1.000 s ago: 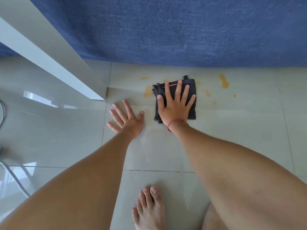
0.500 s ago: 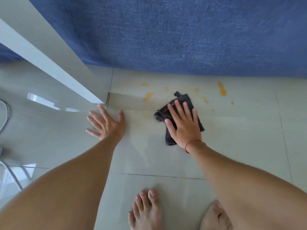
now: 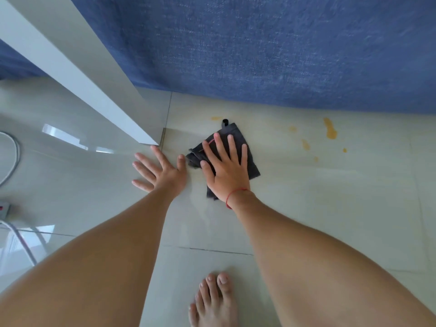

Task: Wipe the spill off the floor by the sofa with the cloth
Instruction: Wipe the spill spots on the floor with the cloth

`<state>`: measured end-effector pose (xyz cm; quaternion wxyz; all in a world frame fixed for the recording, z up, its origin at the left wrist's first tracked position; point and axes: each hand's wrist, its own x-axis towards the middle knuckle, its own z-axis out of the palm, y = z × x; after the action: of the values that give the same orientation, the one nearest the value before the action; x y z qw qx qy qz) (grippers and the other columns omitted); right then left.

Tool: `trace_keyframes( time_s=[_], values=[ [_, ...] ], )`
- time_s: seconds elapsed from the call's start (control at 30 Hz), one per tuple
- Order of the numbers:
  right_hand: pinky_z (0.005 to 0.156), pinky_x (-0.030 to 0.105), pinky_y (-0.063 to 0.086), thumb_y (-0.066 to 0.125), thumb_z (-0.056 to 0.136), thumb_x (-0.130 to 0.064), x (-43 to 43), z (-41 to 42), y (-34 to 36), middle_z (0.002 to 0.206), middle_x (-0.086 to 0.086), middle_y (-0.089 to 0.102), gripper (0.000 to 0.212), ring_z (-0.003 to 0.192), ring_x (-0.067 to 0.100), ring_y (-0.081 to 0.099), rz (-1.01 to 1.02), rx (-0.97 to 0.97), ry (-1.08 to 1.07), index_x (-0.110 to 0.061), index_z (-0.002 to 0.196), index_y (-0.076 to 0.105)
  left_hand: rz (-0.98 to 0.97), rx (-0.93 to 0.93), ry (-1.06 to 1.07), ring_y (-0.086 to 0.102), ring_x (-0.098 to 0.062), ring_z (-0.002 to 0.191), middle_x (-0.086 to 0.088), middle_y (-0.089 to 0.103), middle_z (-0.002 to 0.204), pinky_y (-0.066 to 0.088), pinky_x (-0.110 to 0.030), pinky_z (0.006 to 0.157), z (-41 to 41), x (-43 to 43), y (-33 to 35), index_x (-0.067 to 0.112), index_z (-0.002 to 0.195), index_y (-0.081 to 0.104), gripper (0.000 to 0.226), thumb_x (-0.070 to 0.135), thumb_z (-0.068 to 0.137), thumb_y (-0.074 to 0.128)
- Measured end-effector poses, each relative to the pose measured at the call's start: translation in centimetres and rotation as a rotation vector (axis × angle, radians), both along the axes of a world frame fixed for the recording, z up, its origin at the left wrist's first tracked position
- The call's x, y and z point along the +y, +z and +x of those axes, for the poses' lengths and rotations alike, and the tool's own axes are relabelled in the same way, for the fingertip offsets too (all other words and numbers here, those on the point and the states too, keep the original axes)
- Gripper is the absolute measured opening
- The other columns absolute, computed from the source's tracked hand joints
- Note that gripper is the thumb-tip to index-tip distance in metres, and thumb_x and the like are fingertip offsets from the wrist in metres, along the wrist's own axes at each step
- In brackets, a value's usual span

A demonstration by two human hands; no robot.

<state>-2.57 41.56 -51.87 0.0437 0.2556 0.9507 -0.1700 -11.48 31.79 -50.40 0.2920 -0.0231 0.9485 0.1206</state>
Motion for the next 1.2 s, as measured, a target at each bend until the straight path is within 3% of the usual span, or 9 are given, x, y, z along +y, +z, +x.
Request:
trace_keyframes(
  time_s=[0.1, 0.17, 0.3, 0.5, 0.73, 0.87, 1.0, 1.2],
  values=[
    [0.119, 0.050, 0.009, 0.027, 0.097, -0.044, -0.7, 3.6, -0.2, 0.156, 0.000, 0.033, 0.052, 0.146, 0.030, 0.026, 0.005, -0.003, 0.075, -0.028, 0.145, 0.040, -0.008, -0.031, -0.024, -0.031, -0.023, 0.144, -0.008, -0.034, 0.156, -0.018, -0.053, 0.113, 0.0, -0.1, 0.5, 0.033, 0.151, -0.020, 0.073, 0.061, 0.095, 0.018],
    [0.118, 0.046, 0.009, 0.027, 0.097, -0.043, 0.3, 6.4, -0.4, 0.156, 0.000, 0.034, 0.052, 0.145, 0.029, 0.028, 0.038, -0.028, 0.097, -0.027, 0.146, 0.039, -0.003, -0.029, -0.031, -0.030, -0.023, 0.145, -0.008, -0.033, 0.156, -0.017, -0.053, 0.113, 0.0, -0.3, 0.6, 0.033, 0.151, -0.019, 0.072, 0.061, 0.095, 0.017],
    [0.118, 0.044, 0.003, 0.019, 0.096, -0.048, 3.4, 7.8, 0.0, 0.160, -0.005, 0.021, 0.057, 0.149, 0.024, 0.017, 0.046, -0.074, -0.021, -0.031, 0.149, 0.030, -0.002, -0.042, -0.037, -0.031, -0.023, 0.145, -0.008, -0.034, 0.156, -0.017, -0.054, 0.113, -0.1, -0.5, 0.6, 0.033, 0.151, -0.019, 0.071, 0.059, 0.096, 0.017],
    [0.117, 0.056, -0.007, 0.019, 0.100, -0.047, 4.9, -0.4, -0.4, 0.164, -0.004, 0.000, 0.053, 0.150, 0.027, -0.005, 0.021, -0.069, -0.368, -0.037, 0.152, 0.013, -0.019, -0.037, -0.064, -0.031, -0.025, 0.144, -0.009, -0.035, 0.155, -0.016, -0.055, 0.113, -0.2, -0.4, 0.2, 0.031, 0.151, -0.022, 0.070, 0.055, 0.097, 0.016],
    [0.116, 0.057, -0.005, 0.026, 0.099, -0.045, 3.2, -4.9, -0.2, 0.163, -0.003, 0.011, 0.052, 0.150, 0.030, 0.003, 0.019, -0.044, -0.133, -0.035, 0.150, 0.023, -0.019, -0.069, -0.066, -0.028, -0.026, 0.146, -0.009, -0.031, 0.157, -0.015, -0.056, 0.114, -0.7, -0.8, 0.0, 0.032, 0.151, -0.019, 0.066, 0.052, 0.097, 0.014],
    [0.118, 0.055, 0.005, 0.027, 0.097, -0.046, 0.1, -1.0, 0.1, 0.159, -0.003, 0.027, 0.053, 0.148, 0.030, 0.018, 0.018, -0.005, 0.104, -0.032, 0.146, 0.037, -0.030, -0.072, -0.071, -0.023, -0.026, 0.147, -0.010, -0.024, 0.160, -0.012, -0.056, 0.116, -0.6, -1.0, 0.1, 0.032, 0.152, -0.015, 0.064, 0.049, 0.097, 0.013],
    [0.120, 0.046, 0.007, 0.027, 0.098, -0.045, 2.6, 4.6, 0.0, 0.158, -0.005, 0.029, 0.051, 0.148, 0.026, 0.021, 0.022, -0.051, 0.310, -0.031, 0.147, 0.036, -0.027, -0.067, -0.063, -0.019, -0.027, 0.148, -0.012, -0.018, 0.161, -0.011, -0.056, 0.116, -0.4, -1.1, 0.1, 0.031, 0.154, -0.010, 0.063, 0.047, 0.096, 0.012],
    [0.120, 0.047, -0.002, 0.013, 0.098, -0.048, 7.0, 4.8, 0.3, 0.163, -0.010, 0.006, 0.054, 0.151, 0.020, 0.000, 0.057, -0.115, 0.060, -0.038, 0.151, 0.016, 0.034, -0.017, -0.039, -0.023, -0.022, 0.148, -0.007, -0.024, 0.160, -0.014, -0.053, 0.116, -0.1, -1.1, 0.1, 0.034, 0.153, -0.011, 0.064, 0.046, 0.098, 0.018]
  ],
)
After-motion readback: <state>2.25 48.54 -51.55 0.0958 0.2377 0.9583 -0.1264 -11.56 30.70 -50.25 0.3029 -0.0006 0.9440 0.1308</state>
